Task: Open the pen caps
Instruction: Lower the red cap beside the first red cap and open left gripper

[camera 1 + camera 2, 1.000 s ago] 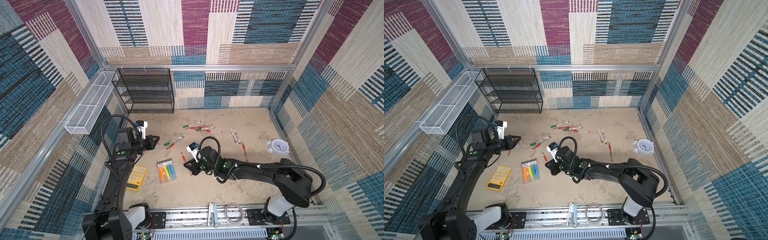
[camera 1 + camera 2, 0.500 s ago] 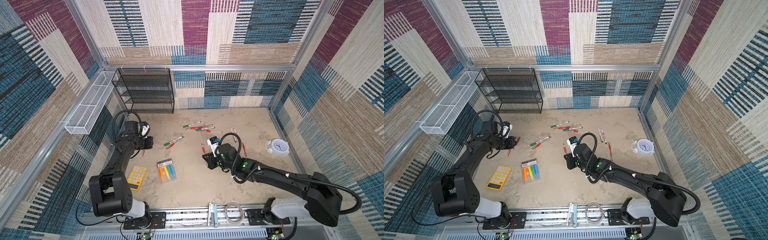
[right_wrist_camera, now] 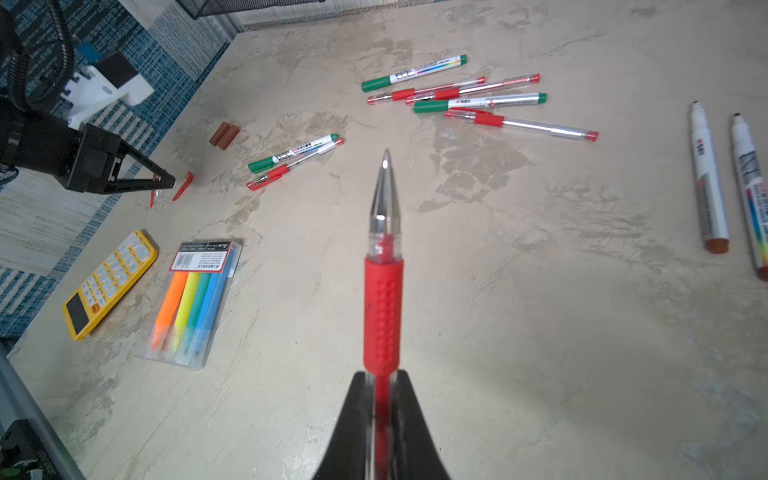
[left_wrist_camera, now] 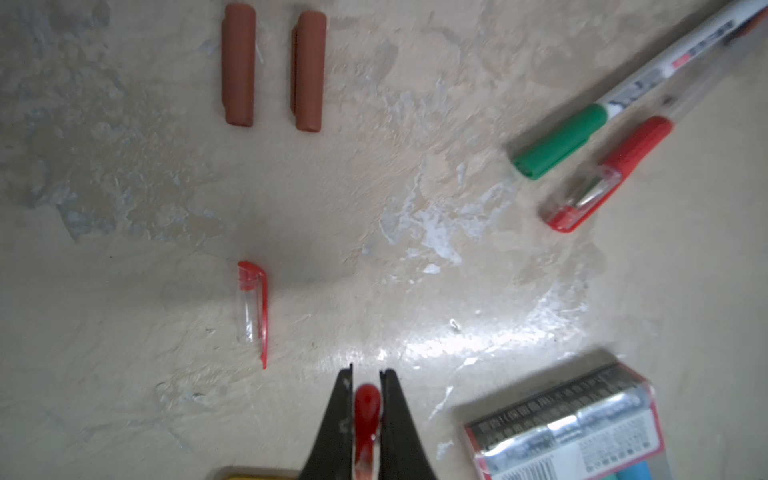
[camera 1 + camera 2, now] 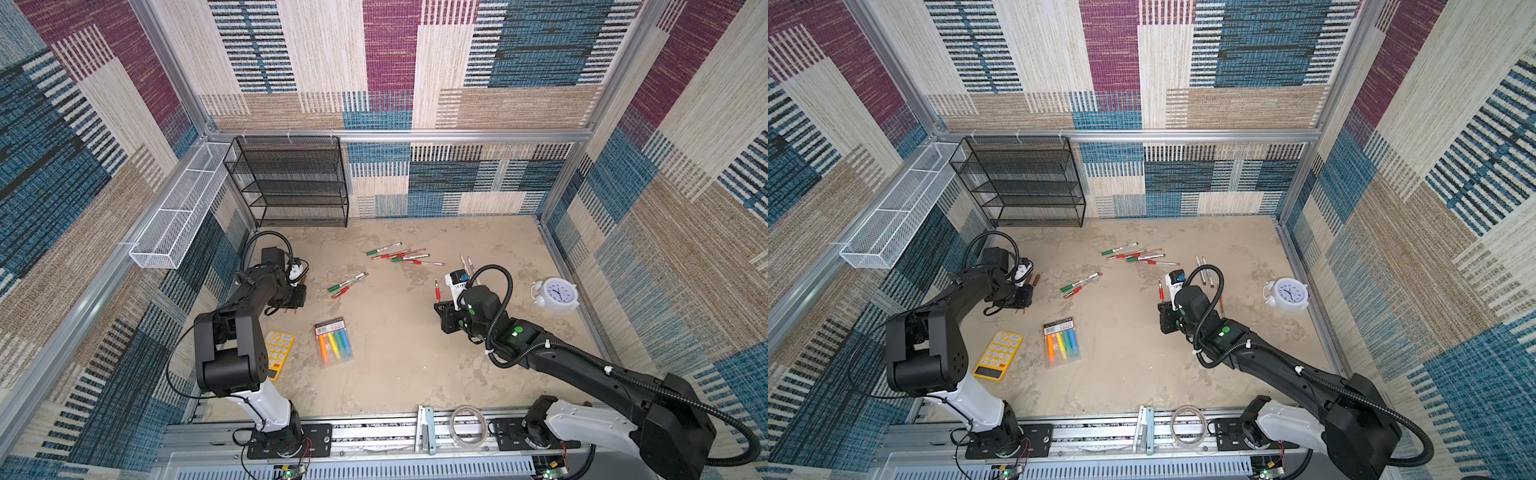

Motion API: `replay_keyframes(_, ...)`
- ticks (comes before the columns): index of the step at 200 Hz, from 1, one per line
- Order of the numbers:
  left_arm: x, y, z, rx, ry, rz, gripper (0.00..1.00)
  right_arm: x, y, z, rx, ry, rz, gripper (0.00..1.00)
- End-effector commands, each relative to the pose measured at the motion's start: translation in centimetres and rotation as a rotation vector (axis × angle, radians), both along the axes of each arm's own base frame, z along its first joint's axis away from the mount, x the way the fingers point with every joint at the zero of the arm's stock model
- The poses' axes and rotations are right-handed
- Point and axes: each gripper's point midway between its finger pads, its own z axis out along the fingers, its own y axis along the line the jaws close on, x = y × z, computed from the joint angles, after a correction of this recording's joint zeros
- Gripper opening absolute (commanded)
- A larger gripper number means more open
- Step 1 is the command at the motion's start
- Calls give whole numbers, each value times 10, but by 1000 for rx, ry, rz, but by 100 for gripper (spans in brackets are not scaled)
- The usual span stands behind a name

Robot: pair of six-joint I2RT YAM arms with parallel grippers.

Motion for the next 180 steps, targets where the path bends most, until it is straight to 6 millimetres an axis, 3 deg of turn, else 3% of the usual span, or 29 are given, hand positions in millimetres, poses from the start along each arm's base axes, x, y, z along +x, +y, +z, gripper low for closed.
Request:
replay_keyframes(1,1,10,-10,70,36,-45,0,1,-3,-1,2,-9,1,1)
replay_keyframes(73,9,25,-30,136,109,-34,0,1,-17,-9,-17,3,-23,2)
replay_keyframes(119,13,20,-39,133,137,-43,0,2,-24,-11,-12,9,-33,2)
replay_keyframes(140,15,18,-39,144,143,-52,11,2,-28,-14,-19,13,-41,3)
replay_keyframes(180,16,8,-22,159,92,-74,17,3,-36,-15,-28,16,-56,4)
